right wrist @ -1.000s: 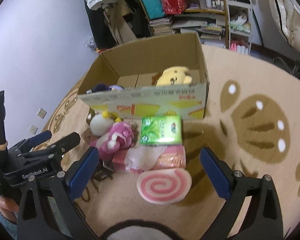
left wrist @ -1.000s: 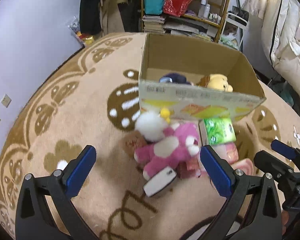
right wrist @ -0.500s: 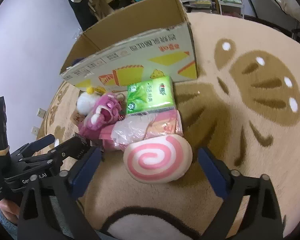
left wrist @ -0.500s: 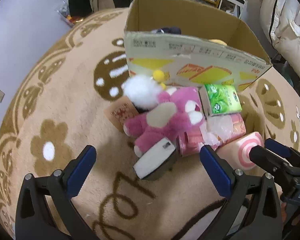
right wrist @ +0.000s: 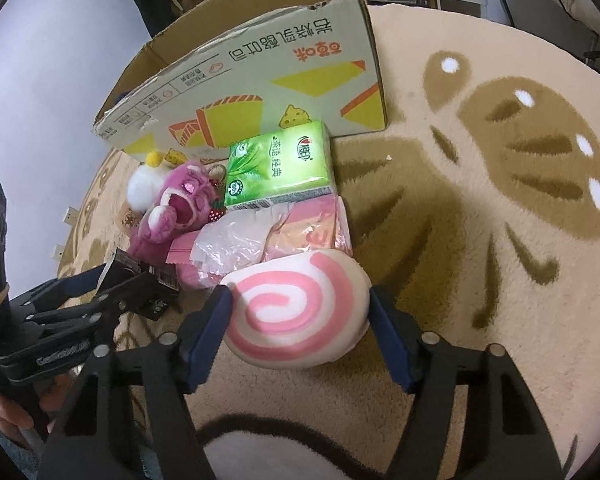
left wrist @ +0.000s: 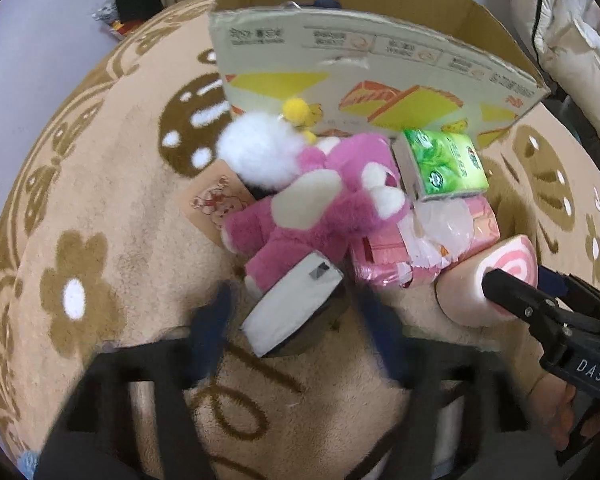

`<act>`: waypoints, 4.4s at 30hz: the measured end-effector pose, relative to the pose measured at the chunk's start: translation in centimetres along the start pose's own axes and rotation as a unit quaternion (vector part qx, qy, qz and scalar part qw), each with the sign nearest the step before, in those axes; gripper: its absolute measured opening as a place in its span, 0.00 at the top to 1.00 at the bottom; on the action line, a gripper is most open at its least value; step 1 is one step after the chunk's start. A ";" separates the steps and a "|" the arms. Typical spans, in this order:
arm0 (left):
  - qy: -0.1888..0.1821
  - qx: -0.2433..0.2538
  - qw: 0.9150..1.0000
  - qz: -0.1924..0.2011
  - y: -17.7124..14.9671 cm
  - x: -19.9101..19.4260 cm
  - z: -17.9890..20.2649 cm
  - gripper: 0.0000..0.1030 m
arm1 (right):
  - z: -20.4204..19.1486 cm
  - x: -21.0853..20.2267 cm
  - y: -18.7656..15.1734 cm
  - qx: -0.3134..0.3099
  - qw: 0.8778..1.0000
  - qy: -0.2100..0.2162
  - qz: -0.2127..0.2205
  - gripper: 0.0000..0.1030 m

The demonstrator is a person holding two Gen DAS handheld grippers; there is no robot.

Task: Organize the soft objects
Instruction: 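Grasp the black card box with the left tool while the right grasps the pink swirl cushion, then lift both items over the box and release them inside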

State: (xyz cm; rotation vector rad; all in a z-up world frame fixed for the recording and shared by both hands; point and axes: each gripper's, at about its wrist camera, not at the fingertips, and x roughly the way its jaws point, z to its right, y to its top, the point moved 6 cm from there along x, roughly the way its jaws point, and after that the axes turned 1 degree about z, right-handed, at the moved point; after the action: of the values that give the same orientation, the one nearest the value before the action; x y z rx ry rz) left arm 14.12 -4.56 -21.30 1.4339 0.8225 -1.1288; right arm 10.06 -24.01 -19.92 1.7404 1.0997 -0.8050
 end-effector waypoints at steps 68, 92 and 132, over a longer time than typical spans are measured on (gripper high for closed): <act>0.035 0.002 0.973 0.229 7.3 -11.0 -1.7 0.81 | -3.3 -9.2 6.9 -0.053 0.983 0.037 0.174 0.98; 0.030 -0.019 0.969 0.244 7.6 -12.0 -2.8 0.81 | -0.6 -3.7 1.9 -0.004 0.999 0.008 0.038 0.25; 0.016 0.020 0.963 0.268 13.1 -11.7 -0.8 0.81 | -4.7 -10.7 11.7 -0.016 0.980 0.079 0.183 0.75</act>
State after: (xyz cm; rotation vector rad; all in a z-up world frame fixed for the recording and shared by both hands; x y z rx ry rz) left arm 22.87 -5.03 -6.03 1.5859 0.3903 -0.7091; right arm 16.90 -25.60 -4.97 1.9284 0.8489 -0.4255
